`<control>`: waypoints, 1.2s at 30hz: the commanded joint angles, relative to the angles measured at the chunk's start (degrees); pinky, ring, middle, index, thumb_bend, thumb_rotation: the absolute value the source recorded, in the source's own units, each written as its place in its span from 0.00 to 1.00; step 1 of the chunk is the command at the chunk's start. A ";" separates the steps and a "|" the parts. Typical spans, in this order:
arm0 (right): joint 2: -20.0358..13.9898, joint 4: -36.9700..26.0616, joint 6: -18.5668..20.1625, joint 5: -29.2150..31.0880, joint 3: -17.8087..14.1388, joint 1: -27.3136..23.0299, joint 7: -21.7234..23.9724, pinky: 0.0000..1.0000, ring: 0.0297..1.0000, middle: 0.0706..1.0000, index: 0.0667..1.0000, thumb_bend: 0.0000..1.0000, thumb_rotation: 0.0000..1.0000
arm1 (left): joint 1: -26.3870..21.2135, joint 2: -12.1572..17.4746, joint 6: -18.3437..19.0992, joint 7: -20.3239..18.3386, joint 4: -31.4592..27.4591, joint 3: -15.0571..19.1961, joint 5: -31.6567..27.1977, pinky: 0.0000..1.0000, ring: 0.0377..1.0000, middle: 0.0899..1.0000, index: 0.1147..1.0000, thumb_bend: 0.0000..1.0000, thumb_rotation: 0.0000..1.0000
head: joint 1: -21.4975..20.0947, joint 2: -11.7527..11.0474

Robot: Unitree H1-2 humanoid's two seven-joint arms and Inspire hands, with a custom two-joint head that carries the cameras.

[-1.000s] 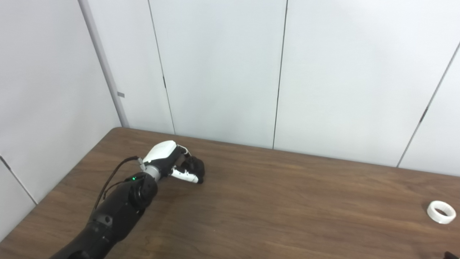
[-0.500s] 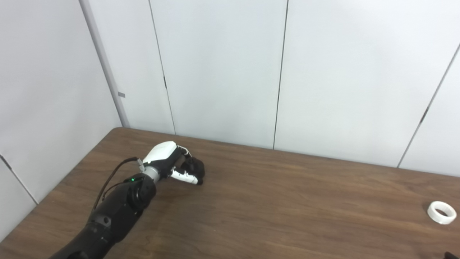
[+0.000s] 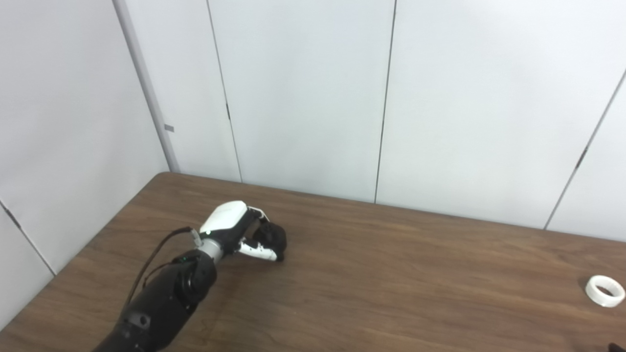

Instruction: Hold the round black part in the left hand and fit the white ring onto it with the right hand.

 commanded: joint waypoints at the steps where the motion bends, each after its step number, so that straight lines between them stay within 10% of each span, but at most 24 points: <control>1: -0.61 -0.58 -0.74 -0.63 -1.06 -2.07 -1.40 0.98 1.00 1.00 1.00 0.83 0.38 | 1.48 -1.19 -1.01 -1.51 -1.96 -1.97 1.62 1.00 0.85 0.77 0.41 0.52 0.05 | -0.09 0.04; 9: -1.29 0.86 -0.93 -7.88 -2.22 -5.56 -5.18 0.95 1.00 1.00 0.94 0.84 0.36 | 2.93 -3.08 -0.21 -2.89 -10.63 -2.91 3.92 1.00 0.85 0.77 0.41 0.51 0.05 | -2.47 0.57; 17: -0.79 0.56 -0.26 -14.22 -2.06 -9.06 -7.81 0.78 0.92 0.99 0.90 0.83 0.11 | 3.81 -5.58 -1.43 -5.16 -16.72 -4.02 5.54 1.00 0.84 0.76 0.41 0.51 0.05 | -7.03 2.00; 31: -2.94 -4.39 12.12 -33.93 0.32 -17.46 -8.56 0.90 0.98 0.99 0.86 0.85 0.07 | 5.74 -5.80 -5.38 -11.34 -24.47 -3.25 5.42 1.00 0.86 0.78 0.41 0.51 0.06 | -18.75 4.95; 36: -4.21 1.64 9.14 -37.60 1.43 -21.19 -11.40 0.81 0.97 0.97 0.83 0.89 0.13 | 6.79 -5.28 -10.20 -11.69 -25.11 -2.64 4.52 1.00 0.85 0.78 0.41 0.51 0.06 | -23.04 5.33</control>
